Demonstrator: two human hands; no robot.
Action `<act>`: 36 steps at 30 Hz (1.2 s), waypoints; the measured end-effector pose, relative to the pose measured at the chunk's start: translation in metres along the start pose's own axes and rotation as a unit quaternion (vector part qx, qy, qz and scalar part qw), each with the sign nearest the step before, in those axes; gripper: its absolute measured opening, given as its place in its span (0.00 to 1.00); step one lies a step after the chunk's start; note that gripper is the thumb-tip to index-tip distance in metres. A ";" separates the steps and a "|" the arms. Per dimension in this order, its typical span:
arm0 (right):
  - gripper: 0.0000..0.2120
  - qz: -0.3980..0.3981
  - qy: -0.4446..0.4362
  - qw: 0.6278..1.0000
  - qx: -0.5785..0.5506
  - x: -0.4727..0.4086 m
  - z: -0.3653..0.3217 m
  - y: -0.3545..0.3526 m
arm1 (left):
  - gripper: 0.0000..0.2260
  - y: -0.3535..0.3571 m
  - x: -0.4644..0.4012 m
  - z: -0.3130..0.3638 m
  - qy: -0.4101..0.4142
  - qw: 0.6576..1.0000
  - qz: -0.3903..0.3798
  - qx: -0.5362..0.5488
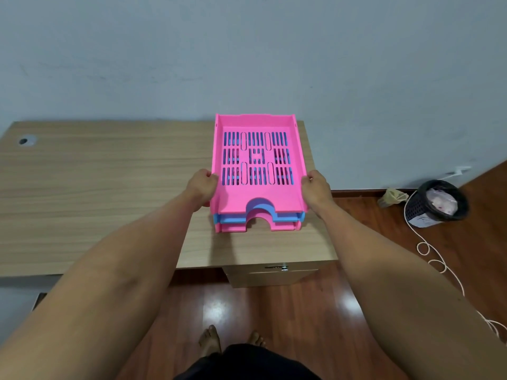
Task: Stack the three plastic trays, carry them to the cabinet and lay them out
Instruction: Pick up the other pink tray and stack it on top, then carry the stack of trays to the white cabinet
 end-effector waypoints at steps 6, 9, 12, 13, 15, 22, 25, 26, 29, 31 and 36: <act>0.13 0.017 -0.010 1.000 -0.008 -0.004 0.008 0.003 | 0.15 0.002 0.006 -0.002 -0.002 1.000 0.006 0.008; 0.15 0.020 -0.004 0.998 -0.059 -0.005 0.012 0.004 | 0.19 0.001 -0.002 -0.008 -0.010 0.999 0.012 0.037; 0.24 0.004 0.016 0.991 -0.132 -0.011 0.020 0.010 | 0.23 0.010 -0.009 -0.014 -0.020 0.993 -0.019 0.112; 0.28 0.001 0.023 0.988 -0.153 -0.015 0.021 0.011 | 0.23 0.014 -0.011 -0.015 -0.023 0.988 -0.044 0.148; 0.33 -0.009 0.037 0.981 -0.191 -0.024 0.027 0.013 | 0.24 0.020 -0.016 -0.018 -0.039 0.974 -0.095 0.202; 0.35 -0.144 0.065 0.923 -0.352 -0.050 0.056 0.041 | 0.30 0.034 -0.031 -0.021 -0.024 0.927 -0.236 0.292; 0.37 -0.143 0.073 0.915 -0.370 -0.055 0.064 0.045 | 0.24 0.044 -0.030 -0.015 -0.020 0.911 -0.246 0.331; 0.36 -0.140 0.077 0.912 -0.377 -0.055 0.065 0.045 | 0.24 0.046 -0.030 -0.014 -0.019 0.908 -0.246 0.340; 0.35 -0.117 0.085 0.903 -0.404 -0.056 0.067 0.046 | 0.23 0.045 -0.028 -0.013 -0.023 0.903 -0.240 0.355; 0.38 -0.107 0.097 0.897 -0.419 -0.056 0.066 0.046 | 0.22 0.044 -0.028 -0.013 -0.033 0.893 -0.251 0.371; 0.41 -0.077 0.128 0.887 -0.436 -0.060 0.065 0.043 | 0.22 0.041 -0.015 -0.008 -0.034 0.879 -0.270 0.392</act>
Point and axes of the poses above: each hand's wrist, its own x-axis away from the middle knuckle, its own y-axis out of the palm, z = x × y, the point moved 5 cm from there along -x, towards the middle knuckle, and after that the axes turned 12 degrees about -y, right-handed, at the moved point
